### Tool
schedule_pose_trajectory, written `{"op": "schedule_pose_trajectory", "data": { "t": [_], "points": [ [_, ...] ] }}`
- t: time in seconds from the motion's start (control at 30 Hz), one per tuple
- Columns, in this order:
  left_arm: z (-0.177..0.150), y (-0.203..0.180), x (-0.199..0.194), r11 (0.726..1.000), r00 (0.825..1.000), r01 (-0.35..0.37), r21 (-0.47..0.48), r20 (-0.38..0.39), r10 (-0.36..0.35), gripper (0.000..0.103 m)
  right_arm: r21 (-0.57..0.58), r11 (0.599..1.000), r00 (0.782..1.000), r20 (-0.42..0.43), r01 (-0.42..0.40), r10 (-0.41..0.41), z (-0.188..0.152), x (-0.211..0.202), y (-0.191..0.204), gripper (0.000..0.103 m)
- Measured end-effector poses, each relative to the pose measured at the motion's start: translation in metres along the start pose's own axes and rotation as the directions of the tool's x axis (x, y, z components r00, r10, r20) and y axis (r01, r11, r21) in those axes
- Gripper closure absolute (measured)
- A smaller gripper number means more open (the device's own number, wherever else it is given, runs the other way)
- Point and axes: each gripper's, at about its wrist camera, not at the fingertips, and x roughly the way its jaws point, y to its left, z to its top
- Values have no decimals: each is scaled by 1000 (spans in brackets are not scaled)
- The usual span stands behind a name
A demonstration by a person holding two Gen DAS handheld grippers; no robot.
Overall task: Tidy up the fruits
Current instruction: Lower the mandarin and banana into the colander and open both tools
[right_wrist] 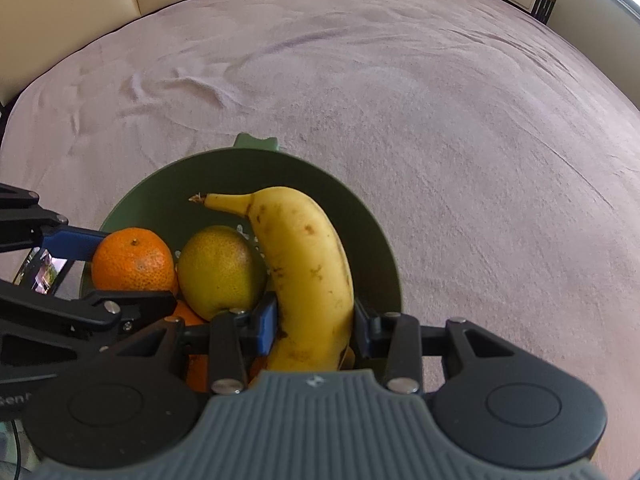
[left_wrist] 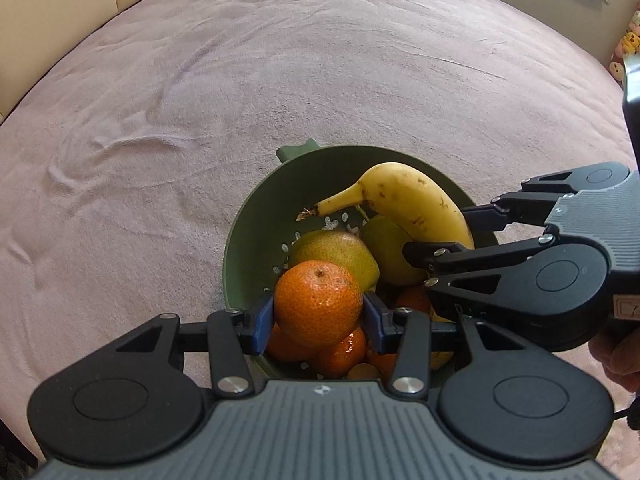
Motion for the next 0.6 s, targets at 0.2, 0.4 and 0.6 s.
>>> {"op": "schedule_pose_trajectory", "data": {
  "t": [0.2,0.4,0.6],
  "points": [
    [-1,-2,1,1000,1000,-5,7,-2,5,50,9,1000,1000,2,0,0,-2,-2,0,66],
    [-2,-4,-4,1000,1000,2,25,-10,-2,50,4,1000,1000,15,7,-7,-4,-12,0,60],
    [-6,-13,-5,996,999,39,77,-30,-37,52,5,999,998,45,43,-43,-13,-25,-1,53]
  ]
}}
